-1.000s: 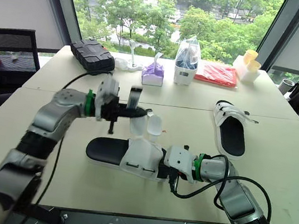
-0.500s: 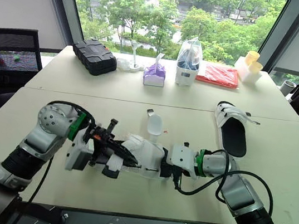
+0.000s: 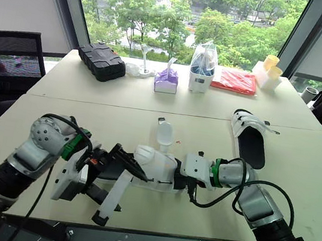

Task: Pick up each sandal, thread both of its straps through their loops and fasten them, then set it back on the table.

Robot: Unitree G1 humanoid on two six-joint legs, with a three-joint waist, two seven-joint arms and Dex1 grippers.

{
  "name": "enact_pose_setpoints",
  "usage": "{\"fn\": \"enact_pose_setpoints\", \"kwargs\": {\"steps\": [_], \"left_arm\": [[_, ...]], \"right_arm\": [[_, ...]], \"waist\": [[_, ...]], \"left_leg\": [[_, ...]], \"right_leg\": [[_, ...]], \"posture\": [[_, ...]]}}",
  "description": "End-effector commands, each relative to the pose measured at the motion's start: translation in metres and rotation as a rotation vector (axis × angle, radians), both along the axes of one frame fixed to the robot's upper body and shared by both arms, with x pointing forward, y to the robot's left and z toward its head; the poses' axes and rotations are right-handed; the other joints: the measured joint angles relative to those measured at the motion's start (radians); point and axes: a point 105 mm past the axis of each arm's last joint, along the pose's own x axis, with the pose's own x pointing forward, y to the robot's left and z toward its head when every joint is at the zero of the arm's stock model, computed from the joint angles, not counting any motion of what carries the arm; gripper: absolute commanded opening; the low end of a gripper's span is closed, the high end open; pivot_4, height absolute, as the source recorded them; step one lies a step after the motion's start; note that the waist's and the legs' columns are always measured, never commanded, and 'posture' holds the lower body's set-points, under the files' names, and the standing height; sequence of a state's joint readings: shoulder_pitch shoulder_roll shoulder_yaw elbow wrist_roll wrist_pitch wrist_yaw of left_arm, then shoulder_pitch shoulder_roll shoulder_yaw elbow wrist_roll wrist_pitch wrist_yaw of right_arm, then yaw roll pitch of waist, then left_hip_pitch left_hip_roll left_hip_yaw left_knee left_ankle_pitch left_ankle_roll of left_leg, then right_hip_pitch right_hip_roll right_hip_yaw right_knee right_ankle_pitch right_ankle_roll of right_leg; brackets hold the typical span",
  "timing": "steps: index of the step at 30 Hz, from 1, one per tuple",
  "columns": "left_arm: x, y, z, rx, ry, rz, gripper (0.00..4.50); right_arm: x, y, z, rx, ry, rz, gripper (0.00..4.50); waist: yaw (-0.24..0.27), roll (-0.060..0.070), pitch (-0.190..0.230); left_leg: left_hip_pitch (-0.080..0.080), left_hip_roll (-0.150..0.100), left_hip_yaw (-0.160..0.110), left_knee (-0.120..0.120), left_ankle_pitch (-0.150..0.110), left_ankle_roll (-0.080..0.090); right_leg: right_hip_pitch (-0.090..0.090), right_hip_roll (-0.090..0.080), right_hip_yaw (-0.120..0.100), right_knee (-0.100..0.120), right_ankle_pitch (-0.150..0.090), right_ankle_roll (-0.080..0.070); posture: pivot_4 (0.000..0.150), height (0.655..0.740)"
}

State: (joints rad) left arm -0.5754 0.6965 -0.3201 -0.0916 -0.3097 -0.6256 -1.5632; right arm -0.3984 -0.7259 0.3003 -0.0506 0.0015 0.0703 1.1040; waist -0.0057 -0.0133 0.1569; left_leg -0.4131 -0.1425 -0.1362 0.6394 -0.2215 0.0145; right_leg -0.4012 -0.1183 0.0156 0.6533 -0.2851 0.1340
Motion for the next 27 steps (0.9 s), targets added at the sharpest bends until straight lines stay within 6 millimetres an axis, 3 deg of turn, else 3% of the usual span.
{"fn": "enact_pose_setpoints", "kwargs": {"steps": [1, 5, 11, 14, 17, 19, 22, 27], "left_arm": [[0.024, 0.01, 0.014, 0.006, -0.129, 0.085, 4.46], [0.056, 0.029, 0.022, 0.028, -0.165, 0.252, 4.46], [0.083, 0.052, 0.027, 0.019, -0.124, 0.47, 4.46], [0.111, 0.05, 0.052, -0.272, 0.079, 0.713, 4.46], [0.124, 0.061, 0.06, -0.455, 0.418, 0.897, 4.46], [0.112, 0.068, 0.055, -0.441, 0.678, 0.939, 4.46], [0.077, 0.073, 0.049, -0.348, 1.008, 0.906, 4.46], [0.045, 0.083, 0.033, -0.287, 1.179, 0.945, 4.46]], "right_arm": [[0.007, -0.007, -0.006, -0.041, 0.0, -0.033, 0.0], [0.009, -0.005, -0.005, -0.034, -0.005, -0.029, 0.0], [0.011, -0.004, -0.005, -0.035, -0.015, -0.024, 0.0], [0.013, -0.003, -0.004, -0.033, -0.019, -0.022, 0.0], [0.013, -0.002, -0.003, -0.03, -0.021, -0.021, 0.0], [0.013, -0.001, -0.003, -0.029, -0.021, -0.02, 0.0], [0.014, -0.001, -0.002, -0.026, -0.025, -0.024, 0.0], [0.01, 0.004, 0.006, 0.004, -0.019, -0.018, 0.0]], "waist": [[0.001, 0.0, 0.0], [-0.003, 0.0, 0.0], [-0.006, 0.0, 0.0], [-0.003, 0.0, 0.0], [-0.007, 0.0, 0.001], [-0.015, 0.0, 0.001], [-0.026, 0.0, 0.001], [-0.014, 0.0, 0.001]], "left_leg": [[0.001, 0.0, 0.0, 0.0, 0.0, 0.0], [0.005, 0.0, 0.0, -0.005, 0.0, 0.0], [0.005, 0.0, 0.0, -0.01, 0.0, 0.0], [0.005, 0.0, 0.0, -0.009, 0.0, 0.0], [0.005, 0.0, 0.0, -0.008, 0.001, 0.0], [0.005, 0.0, 0.0, -0.009, 0.001, 0.0], [0.004, 0.0, 0.0, -0.011, 0.0, 0.0], [0.005, 0.0, 0.0, -0.011, 0.001, -0.001]], "right_leg": [[0.001, 0.0, 0.0, -0.001, 0.0, 0.0], [0.004, 0.0, 0.0, -0.003, 0.0, 0.0], [0.001, 0.001, 0.0, -0.003, 0.0, 0.001], [0.002, 0.001, 0.0, -0.003, 0.0, 0.001], [0.002, 0.002, -0.001, -0.003, 0.0, 0.001], [0.001, 0.002, 0.0, -0.001, -0.001, 0.002], [0.0, 0.002, 0.003, 0.001, -0.001, 0.002], [-0.003, 0.002, 0.003, 0.0, -0.001, 0.002]], "posture": [[0.15, 0.74], [0.15, 0.74], [0.15, 0.74], [0.15, 0.74], [0.15, 0.74], [0.15, 0.74], [0.15, 0.74], [0.15, 0.74]]}}
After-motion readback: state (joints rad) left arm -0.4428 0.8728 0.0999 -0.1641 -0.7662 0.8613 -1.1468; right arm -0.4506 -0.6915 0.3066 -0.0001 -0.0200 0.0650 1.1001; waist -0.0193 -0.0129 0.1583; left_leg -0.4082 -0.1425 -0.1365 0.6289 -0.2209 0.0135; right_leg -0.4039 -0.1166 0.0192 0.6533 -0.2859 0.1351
